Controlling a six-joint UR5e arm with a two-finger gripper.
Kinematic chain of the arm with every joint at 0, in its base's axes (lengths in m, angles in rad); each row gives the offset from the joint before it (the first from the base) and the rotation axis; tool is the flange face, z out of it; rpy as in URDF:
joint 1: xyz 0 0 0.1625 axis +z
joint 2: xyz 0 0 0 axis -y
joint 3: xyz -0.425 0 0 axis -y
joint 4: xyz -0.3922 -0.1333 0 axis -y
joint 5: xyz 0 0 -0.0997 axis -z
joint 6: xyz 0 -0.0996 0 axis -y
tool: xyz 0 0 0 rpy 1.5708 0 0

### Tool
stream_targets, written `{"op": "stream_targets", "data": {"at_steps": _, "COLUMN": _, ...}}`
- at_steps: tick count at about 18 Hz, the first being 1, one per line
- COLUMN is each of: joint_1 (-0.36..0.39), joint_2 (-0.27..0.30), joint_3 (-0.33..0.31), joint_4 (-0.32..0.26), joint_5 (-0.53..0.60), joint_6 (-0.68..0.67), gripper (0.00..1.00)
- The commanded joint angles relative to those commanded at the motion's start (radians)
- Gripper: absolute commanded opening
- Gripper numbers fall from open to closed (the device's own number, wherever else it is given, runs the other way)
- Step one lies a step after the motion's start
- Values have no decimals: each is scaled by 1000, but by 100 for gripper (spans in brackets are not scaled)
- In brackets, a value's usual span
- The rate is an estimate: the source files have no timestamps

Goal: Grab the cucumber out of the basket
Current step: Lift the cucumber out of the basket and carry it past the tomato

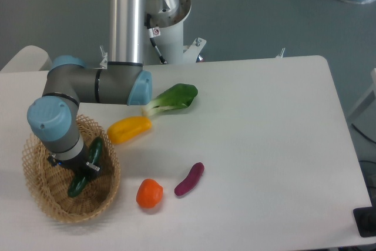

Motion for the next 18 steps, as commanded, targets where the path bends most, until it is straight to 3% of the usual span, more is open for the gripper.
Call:
{"op": "stream_targets", "data": {"at_steps": 3, "joint_1": 11, "joint_2": 5, "joint_3": 76, "joint_4": -96, "joint_5": -18, "joint_6": 0, "gripper": 2}}
{"op": "stream_targets", "data": {"at_steps": 7, "joint_1": 80, "joint_2": 5, "joint_3": 179, "joint_4": -202, "joint_5": -35, "joint_6": 29, "gripper": 2}}
{"op": "stream_targets", "data": {"at_steps": 18, "joint_1": 287, "joint_2": 2, "joint_3": 209, "joint_4": -218, "joint_5": -28, "joint_6": 383, "gripper": 3}}
